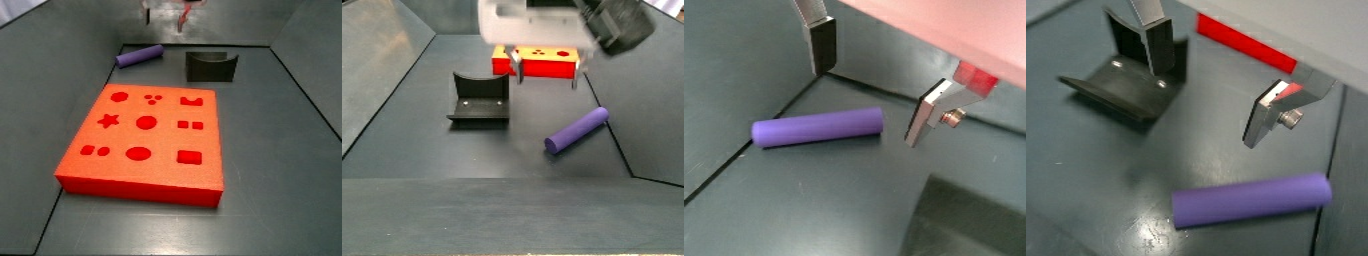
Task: Pick up the round object. Move up. Place the round object on the fixture. Regrasp the round object. Move to above the board. Insert the round object.
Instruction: Pick up the round object.
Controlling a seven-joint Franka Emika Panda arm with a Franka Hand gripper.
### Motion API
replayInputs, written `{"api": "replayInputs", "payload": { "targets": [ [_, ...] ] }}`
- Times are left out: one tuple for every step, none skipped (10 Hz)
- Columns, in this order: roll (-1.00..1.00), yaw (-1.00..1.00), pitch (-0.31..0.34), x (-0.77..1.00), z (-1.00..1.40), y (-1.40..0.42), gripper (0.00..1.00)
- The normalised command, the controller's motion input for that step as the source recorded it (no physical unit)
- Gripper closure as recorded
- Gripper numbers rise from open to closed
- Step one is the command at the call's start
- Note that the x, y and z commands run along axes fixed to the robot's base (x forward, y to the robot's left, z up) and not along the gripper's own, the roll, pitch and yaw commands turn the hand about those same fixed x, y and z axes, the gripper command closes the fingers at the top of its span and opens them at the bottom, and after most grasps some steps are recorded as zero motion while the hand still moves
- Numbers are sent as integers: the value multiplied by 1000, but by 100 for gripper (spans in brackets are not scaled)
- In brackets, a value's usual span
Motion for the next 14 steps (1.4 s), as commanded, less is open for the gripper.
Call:
{"api": "replayInputs", "payload": {
  "targets": [
    [-240, -751, 0, -191, -600, 0, 0],
    [-300, -689, -27, -186, -471, 0, 0],
    [-350, -574, -91, -166, -377, 46, 0],
    [-376, -454, -110, -160, -349, 163, 0],
    [-391, -380, -107, -37, -326, 271, 0],
    [-397, -360, -84, -3, -326, 303, 0],
    [-406, -349, -80, 0, -309, 311, 0],
    [-416, -349, -90, 0, -283, 297, 0],
    [-439, -351, -110, 0, -231, 271, 0],
    [-457, -357, -136, 0, -180, 240, 0],
    [-463, -306, -167, 0, -177, 294, 0],
    [-430, -277, -170, 0, -243, 351, 0],
    [-370, -123, -176, 0, -380, 277, 0],
    [-276, -14, -154, 0, -543, 97, 0]
  ]
}}
